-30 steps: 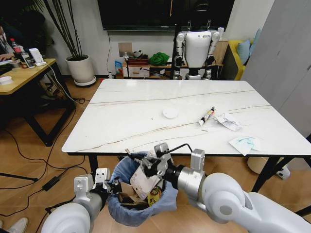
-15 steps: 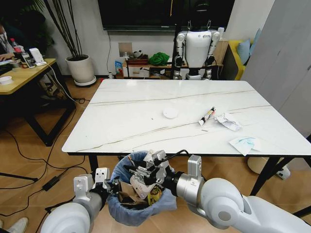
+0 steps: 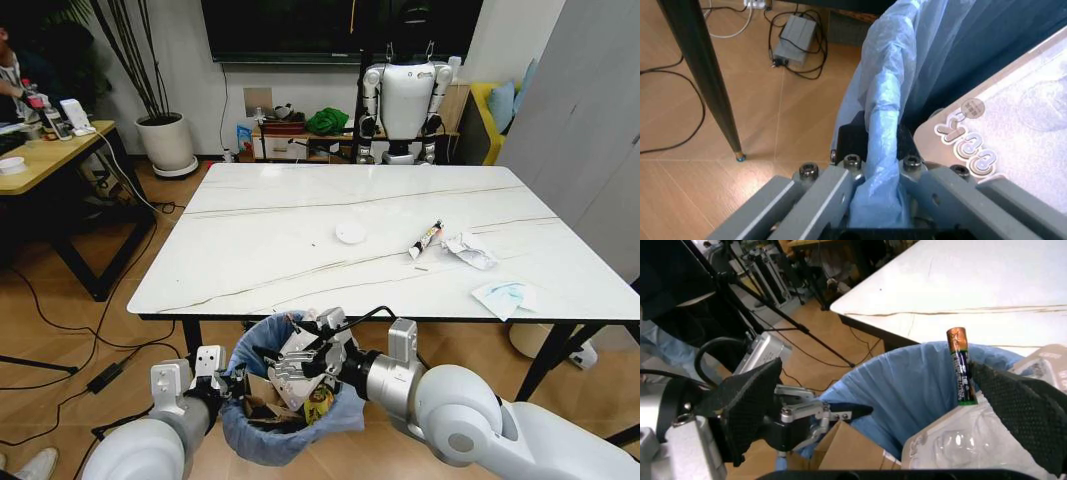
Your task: Pick up the trash bin and place the trash from the table into it.
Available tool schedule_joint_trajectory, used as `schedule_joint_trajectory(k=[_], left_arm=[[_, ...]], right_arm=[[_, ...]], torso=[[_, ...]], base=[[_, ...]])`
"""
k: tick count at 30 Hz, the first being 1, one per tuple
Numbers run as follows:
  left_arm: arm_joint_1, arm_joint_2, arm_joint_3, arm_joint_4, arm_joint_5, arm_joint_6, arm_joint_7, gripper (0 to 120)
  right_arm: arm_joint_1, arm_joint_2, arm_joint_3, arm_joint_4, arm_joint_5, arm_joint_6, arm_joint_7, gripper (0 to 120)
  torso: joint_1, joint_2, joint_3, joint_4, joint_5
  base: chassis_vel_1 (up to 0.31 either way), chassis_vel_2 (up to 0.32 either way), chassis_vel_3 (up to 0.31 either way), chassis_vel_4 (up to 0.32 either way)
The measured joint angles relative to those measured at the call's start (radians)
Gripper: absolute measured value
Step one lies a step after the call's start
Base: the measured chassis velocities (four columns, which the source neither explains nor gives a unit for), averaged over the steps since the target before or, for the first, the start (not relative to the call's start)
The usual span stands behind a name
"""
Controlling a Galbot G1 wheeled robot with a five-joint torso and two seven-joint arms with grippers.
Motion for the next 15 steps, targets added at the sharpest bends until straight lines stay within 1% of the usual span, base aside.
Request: schedule_joint_trajectory(k=[15], left_arm=[[0.005, 0.002, -0.004, -0.005, 0.0, 0.0, 0.002, 0]], right_arm=[[-0.005, 0.003, 0.007, -0.001, -0.004, -0.001, -0.005, 100]], torso=[[0.0, 0.0, 0.0, 0.0, 0.0]], base=[[0.0, 0.0, 0.0, 0.0]])
